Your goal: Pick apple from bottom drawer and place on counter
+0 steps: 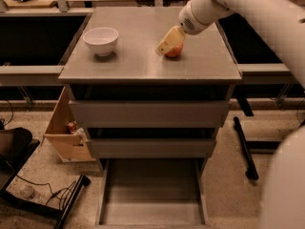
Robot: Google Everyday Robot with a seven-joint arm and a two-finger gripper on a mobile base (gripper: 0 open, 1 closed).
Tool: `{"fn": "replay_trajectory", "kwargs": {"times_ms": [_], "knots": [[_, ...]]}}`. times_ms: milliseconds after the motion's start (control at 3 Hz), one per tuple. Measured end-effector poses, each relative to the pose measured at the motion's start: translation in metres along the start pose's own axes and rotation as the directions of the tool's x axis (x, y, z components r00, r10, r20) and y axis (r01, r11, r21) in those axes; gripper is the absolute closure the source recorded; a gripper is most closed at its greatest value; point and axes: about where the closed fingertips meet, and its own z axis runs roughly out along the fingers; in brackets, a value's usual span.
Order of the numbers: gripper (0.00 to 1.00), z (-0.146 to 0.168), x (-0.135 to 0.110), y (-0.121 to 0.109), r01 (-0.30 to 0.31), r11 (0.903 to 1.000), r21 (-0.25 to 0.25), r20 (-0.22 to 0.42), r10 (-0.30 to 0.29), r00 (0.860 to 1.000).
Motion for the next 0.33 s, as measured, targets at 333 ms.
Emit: {"fn": "replay_trajectory", "kwargs": {"times_ms": [333], "knots": [[0.0, -0.0568, 0.0124, 0.0275, 0.091, 0.9951, 0.037, 0.004, -0.091, 0.996]]}}
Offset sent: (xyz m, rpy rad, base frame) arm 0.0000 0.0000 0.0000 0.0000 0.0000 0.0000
